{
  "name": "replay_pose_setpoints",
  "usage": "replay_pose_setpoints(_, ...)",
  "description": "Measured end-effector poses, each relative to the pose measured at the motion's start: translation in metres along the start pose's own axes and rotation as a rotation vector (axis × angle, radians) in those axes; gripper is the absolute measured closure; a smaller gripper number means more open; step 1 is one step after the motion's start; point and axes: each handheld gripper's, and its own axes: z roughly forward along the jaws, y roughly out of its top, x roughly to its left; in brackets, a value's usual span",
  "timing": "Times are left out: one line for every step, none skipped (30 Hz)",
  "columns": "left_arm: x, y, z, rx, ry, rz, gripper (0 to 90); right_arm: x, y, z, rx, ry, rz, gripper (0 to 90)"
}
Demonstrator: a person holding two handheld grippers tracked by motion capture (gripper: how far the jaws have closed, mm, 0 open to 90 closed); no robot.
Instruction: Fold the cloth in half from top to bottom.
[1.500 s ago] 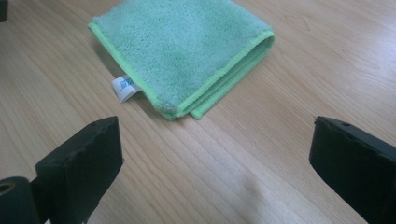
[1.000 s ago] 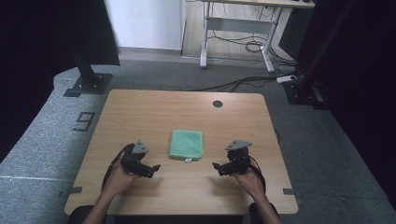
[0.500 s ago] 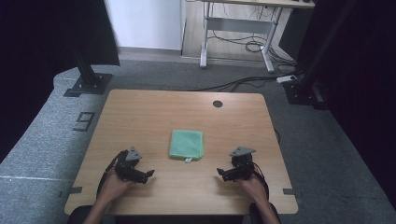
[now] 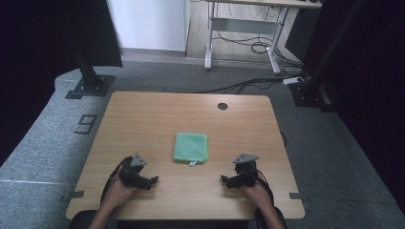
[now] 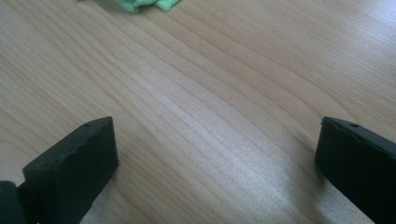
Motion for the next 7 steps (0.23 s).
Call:
replay_pose_setpoints(0.0001, 0.0000, 0.0000, 0.001, 0.000, -0.001, 0.0, 0.0000, -0.0006, 0.0003, -0.007, -0.004, 0.003, 0.0)
replay_pose_setpoints(0.0000, 0.0000, 0.0000, 0.001, 0.000, -0.001, 0.0, 0.0000, -0.0006, 0.0004, -0.009, -0.007, 0.006, 0.0)
replay_pose_setpoints(0.0000, 0.0000, 0.0000, 0.002, 0.000, -0.001, 0.0, 0.0002, -0.0005, 0.0005, -0.009, -0.008, 0.008, 0.0)
replay_pose_setpoints(0.0000, 0.0000, 0.0000, 0.002, 0.000, -0.002, 0.0, 0.0002, -0.0005, 0.0005, -0.009, -0.008, 0.008, 0.0)
replay_pose_setpoints(-0.0001, 0.0000, 0.0000, 0.002, 0.000, -0.002, 0.0, 0.0002, -0.0006, 0.0005, -0.009, -0.008, 0.008, 0.0)
replay_pose_setpoints(-0.0001, 0.0000, -0.0001, 0.002, 0.002, -0.004, 0.0, 0.0000, -0.0006, 0.0005, -0.009, -0.008, 0.006, 0.0)
replay_pose_setpoints(-0.0004, -0.0001, -0.0002, 0.002, 0.004, -0.007, 0.0, 0.0001, -0.0006, 0.0005, -0.009, -0.008, 0.006, 0.0)
